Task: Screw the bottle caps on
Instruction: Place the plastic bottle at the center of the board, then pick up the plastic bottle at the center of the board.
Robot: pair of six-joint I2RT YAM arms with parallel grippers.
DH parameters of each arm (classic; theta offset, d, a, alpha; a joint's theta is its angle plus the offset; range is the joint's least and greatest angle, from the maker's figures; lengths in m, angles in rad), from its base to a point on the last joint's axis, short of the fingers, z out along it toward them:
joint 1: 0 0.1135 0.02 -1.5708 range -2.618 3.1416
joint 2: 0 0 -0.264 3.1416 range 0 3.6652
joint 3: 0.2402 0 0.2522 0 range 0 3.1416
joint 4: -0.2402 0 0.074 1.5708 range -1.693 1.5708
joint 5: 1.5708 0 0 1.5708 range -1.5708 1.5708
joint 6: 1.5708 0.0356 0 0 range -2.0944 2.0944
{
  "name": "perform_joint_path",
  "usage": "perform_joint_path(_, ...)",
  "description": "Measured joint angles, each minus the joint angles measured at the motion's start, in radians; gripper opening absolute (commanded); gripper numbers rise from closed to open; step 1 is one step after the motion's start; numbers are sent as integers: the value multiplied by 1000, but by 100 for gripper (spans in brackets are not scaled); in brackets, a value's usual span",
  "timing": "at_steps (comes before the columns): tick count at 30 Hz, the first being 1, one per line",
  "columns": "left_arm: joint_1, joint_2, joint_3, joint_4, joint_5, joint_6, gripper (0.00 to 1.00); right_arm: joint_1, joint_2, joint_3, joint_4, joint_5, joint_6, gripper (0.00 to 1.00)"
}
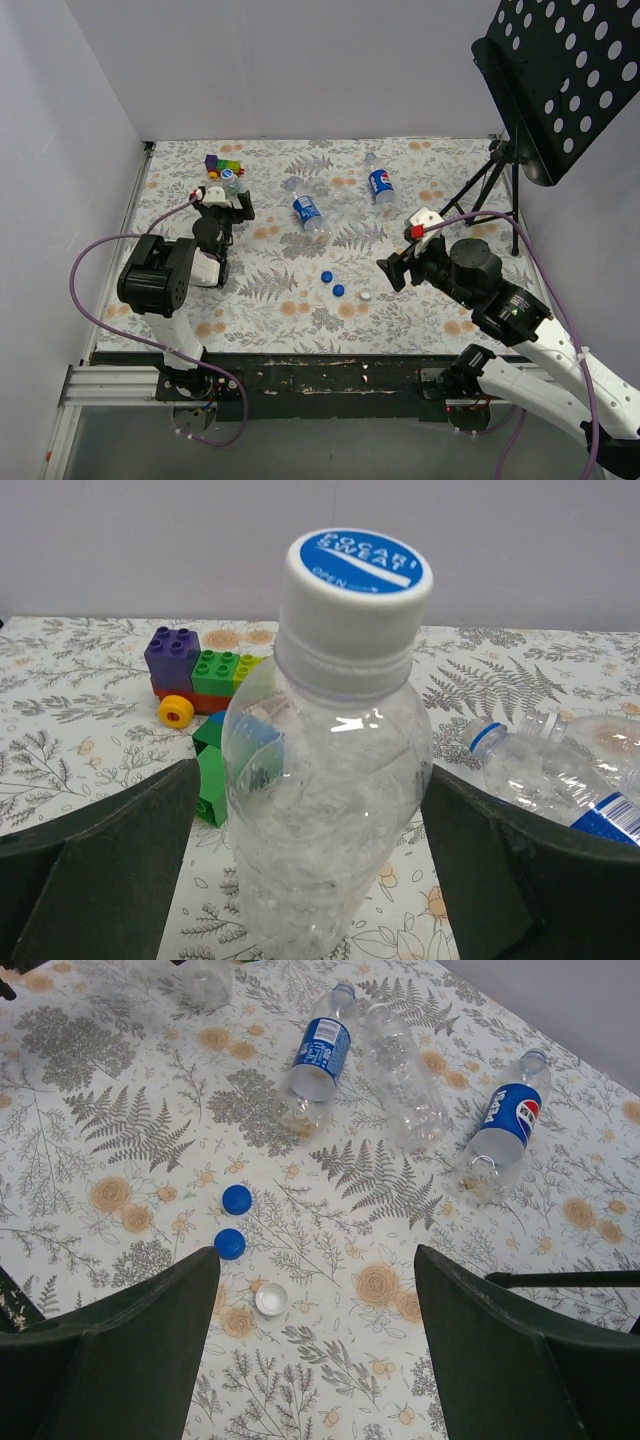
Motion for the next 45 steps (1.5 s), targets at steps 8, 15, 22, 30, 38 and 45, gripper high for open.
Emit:
perform_joint_path(8, 0, -75, -55, -6, -26, -17, 98, 0, -8, 6, -23, 8, 28, 91)
perform_joint_path(15, 0, -337, -141, -110, -84, -133, 98, 0, 46, 67, -76, 6, 91, 92)
perform_joint_path(22, -1, -657, 23, -707, -171, -361, 98, 0, 277, 166, -98, -14, 142, 93)
perform_joint_path(30, -6, -960, 84, -1238, -208, -475, 98, -25, 624, 284, -90, -58, 176, 93)
perform_joint_path(38, -94, -1127, 11, -1422, -160, -435, 98, -58, 998, 474, 5, -56, 202, 94)
perform_joint_path(45, -164, -1165, -3, -1440, -156, -410, 98, -59, 1284, 689, 65, -5, 211, 94)
